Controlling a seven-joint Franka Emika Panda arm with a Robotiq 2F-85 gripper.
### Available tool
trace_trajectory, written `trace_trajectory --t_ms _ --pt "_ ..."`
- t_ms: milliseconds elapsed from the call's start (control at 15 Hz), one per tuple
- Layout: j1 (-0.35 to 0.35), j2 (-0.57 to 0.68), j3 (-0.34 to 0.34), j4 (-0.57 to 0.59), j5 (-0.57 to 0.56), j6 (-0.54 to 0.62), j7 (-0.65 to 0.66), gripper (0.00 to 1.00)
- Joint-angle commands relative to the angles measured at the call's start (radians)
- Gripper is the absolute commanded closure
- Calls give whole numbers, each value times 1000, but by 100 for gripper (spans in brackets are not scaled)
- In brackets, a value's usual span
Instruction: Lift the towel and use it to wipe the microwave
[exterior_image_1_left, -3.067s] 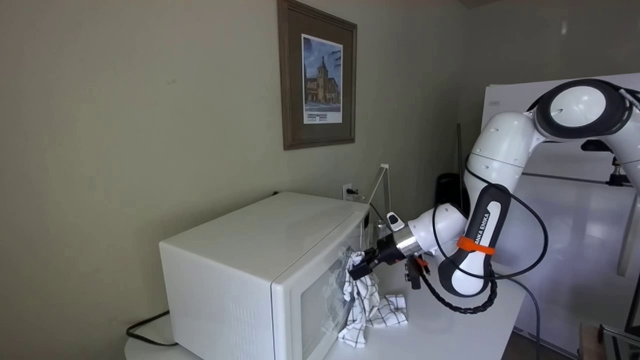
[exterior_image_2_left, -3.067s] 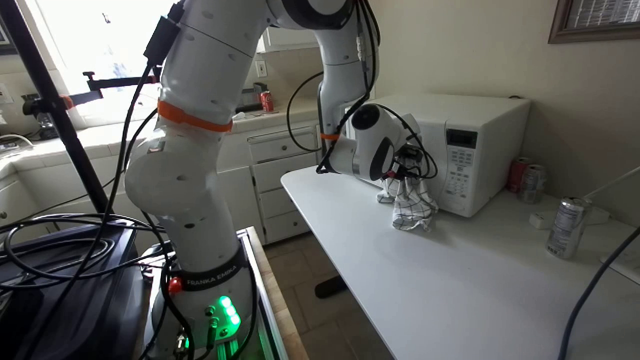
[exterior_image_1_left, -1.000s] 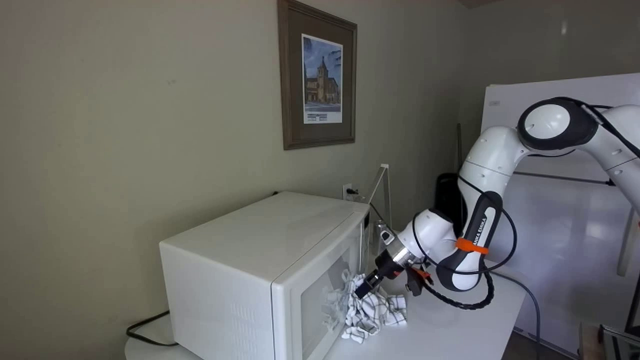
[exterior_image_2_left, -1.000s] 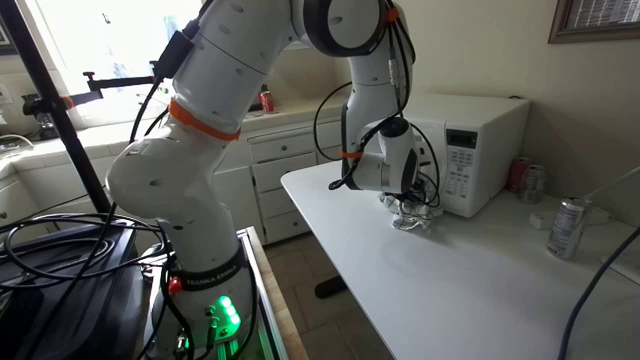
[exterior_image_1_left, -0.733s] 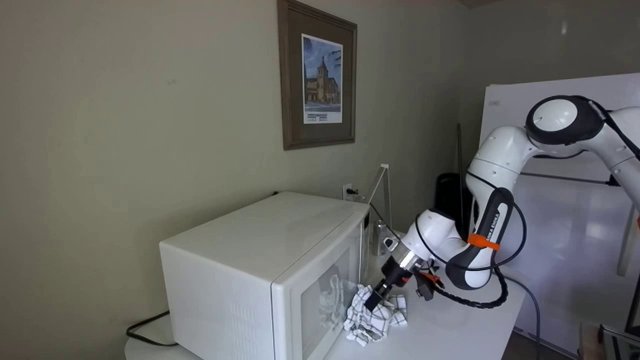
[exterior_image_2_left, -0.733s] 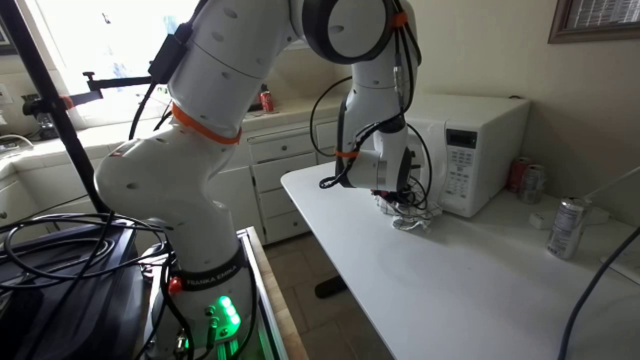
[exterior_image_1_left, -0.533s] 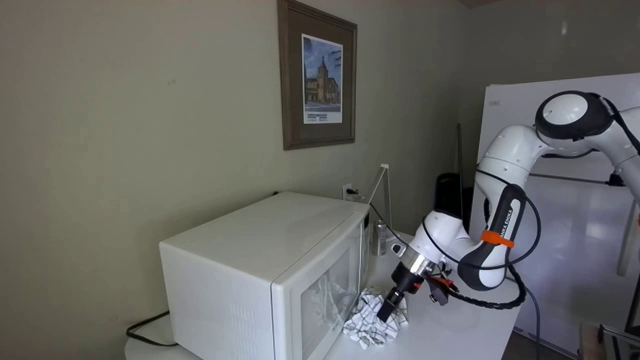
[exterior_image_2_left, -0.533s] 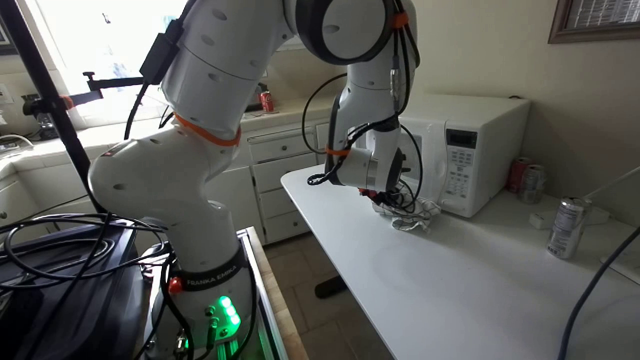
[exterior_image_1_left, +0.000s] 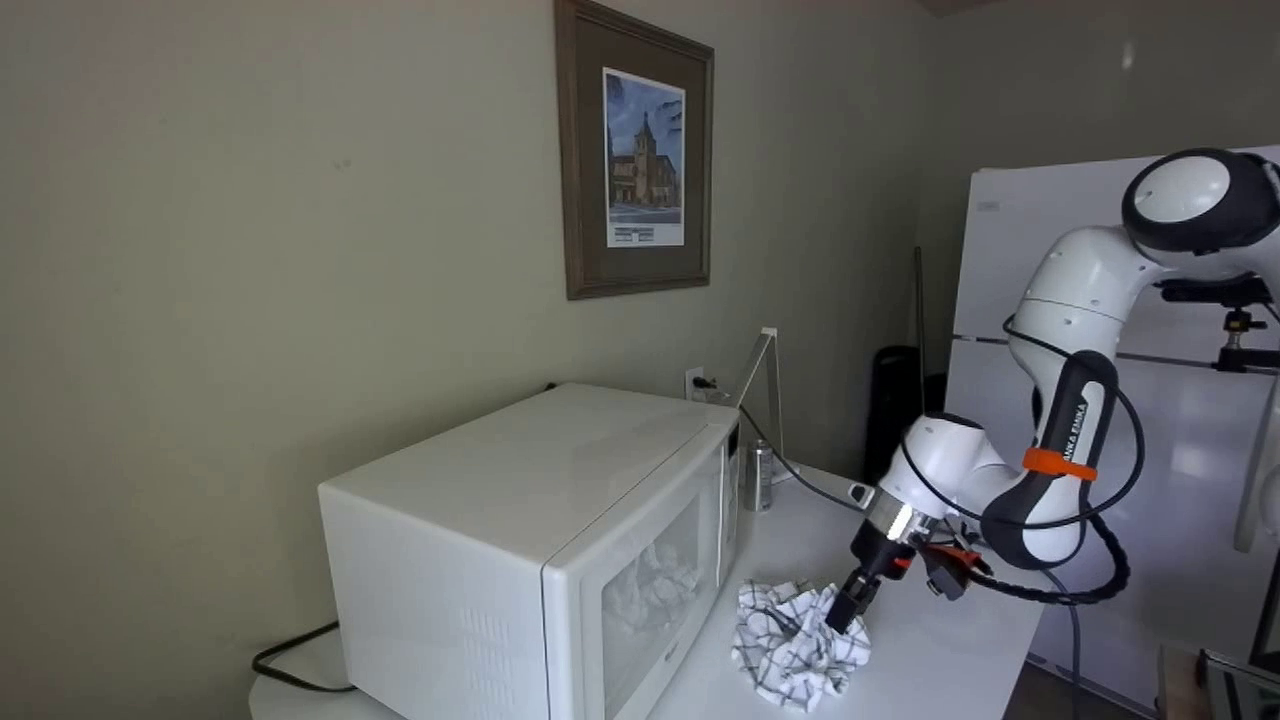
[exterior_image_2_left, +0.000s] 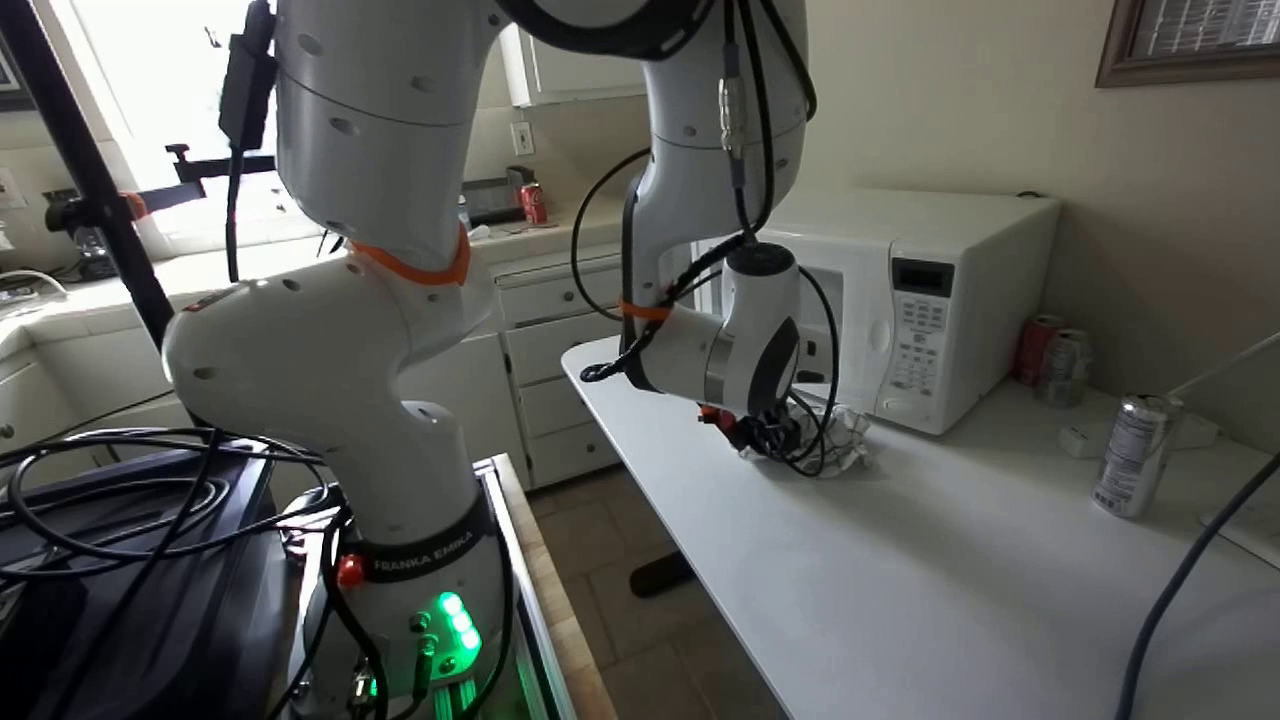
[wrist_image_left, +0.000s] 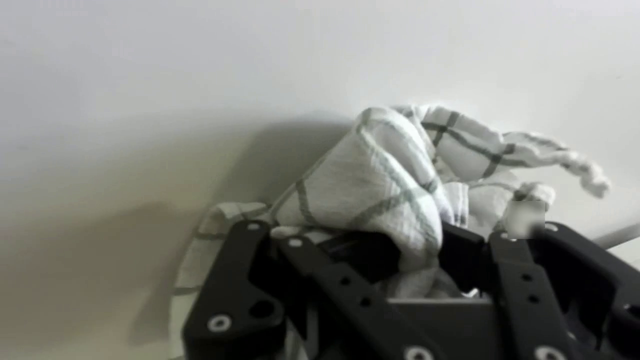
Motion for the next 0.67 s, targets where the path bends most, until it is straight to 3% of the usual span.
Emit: trace_trajectory --t_ms 0,400,467,600 --pt "-57 -192 -71 -100 19 34 59 100" --pt "-101 -393 -178 -148 41 -49 109 100" --pt "-94 -425 -189 -149 47 -72 128 75" --pt "-90 -468 -179 -151 36 -113 136 68"
